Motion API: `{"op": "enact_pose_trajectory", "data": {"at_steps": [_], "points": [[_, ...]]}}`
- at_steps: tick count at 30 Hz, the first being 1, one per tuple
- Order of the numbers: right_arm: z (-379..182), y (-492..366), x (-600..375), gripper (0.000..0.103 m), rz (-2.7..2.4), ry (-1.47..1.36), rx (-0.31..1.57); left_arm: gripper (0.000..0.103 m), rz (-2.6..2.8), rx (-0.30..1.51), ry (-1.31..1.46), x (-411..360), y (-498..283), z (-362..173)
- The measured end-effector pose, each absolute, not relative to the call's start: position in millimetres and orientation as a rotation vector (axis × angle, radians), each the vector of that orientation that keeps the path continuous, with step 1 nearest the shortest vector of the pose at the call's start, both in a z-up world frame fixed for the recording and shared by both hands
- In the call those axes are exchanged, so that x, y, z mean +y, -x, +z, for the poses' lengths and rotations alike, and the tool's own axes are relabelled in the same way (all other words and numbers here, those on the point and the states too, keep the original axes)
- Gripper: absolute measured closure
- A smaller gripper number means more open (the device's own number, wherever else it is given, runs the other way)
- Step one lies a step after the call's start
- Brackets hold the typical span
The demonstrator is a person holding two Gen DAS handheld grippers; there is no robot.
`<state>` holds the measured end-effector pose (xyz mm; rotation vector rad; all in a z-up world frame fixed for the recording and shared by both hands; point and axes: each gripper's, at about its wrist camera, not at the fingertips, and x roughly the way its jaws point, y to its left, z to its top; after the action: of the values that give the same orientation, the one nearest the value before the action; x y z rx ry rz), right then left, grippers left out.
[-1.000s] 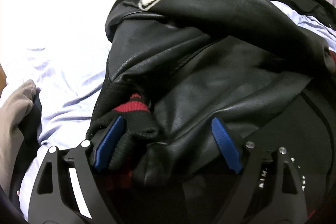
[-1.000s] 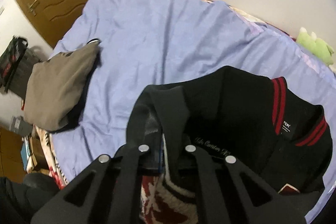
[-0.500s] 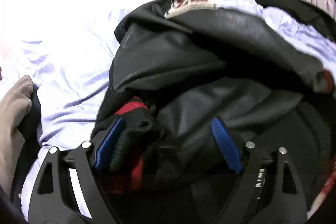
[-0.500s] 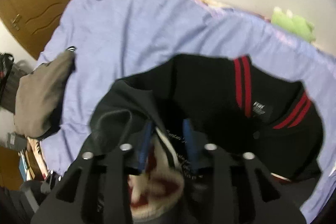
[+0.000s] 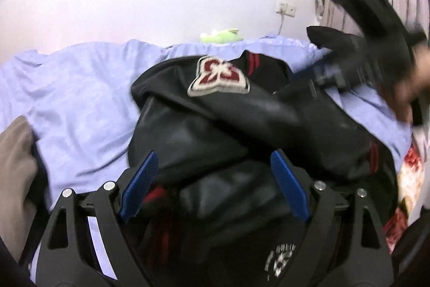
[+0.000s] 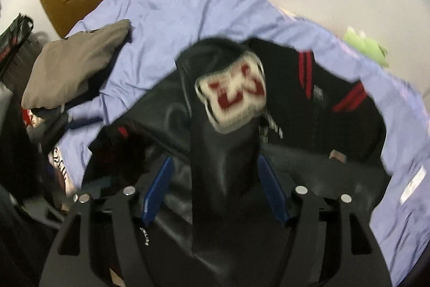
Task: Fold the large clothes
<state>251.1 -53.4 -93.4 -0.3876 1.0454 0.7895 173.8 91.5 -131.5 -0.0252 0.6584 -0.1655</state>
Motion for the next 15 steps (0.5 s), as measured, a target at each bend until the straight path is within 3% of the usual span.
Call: {"op": "enact_pose_trajectory", "data": {"at_steps": [1, 3, 5, 7, 8, 9, 11, 12, 15], "points": [[-100.7, -248.8, -56.6, 0.037, 0.783, 0.378, 1.055, 0.021, -0.18, 0.665, 0.021, 91.3, -186.9, -130.8], [-117.5, -240.7, -62.1, 0.037, 0.777, 0.373, 1.043, 0.04, -0.197, 0.69, 0.006, 91.2, -208.7, -132.0], [-127.0, -230.6, -62.4, 0.037, 0.775, 0.403, 1.009, 0.072, -0.211, 0.714, 0.006, 91.1, -222.8, -134.2], [-137.2, -224.8, -60.4, 0.037, 0.772, 0.438, 0.997, 0.074, -0.233, 0.739, 0.055, 94.7, -235.3, -139.1], [-143.3, -224.3, -59.0, 0.044, 0.765, 0.46, 0.999, 0.074, -0.235, 0.751, 0.07, 95.5, -238.9, -142.4], [-147.2, -225.9, -58.2, 0.067, 0.755, 0.476, 1.008, 0.074, -0.236, 0.764, 0.079, 95.9, -242.7, -147.2], [-152.4, -236.5, -60.5, 0.086, 0.73, 0.486, 1.029, 0.077, -0.249, 0.803, 0.091, 94.5, -250.5, -162.1], [-149.3, -241.4, -63.3, 0.092, 0.713, 0.489, 1.011, 0.078, -0.248, 0.815, 0.083, 93.3, -252.1, -167.7], [-135.2, -262.1, -77.9, 0.096, 0.656, 0.471, 0.983, 0.081, -0.228, 0.847, 0.076, 95.3, -256.5, -186.3]]}}
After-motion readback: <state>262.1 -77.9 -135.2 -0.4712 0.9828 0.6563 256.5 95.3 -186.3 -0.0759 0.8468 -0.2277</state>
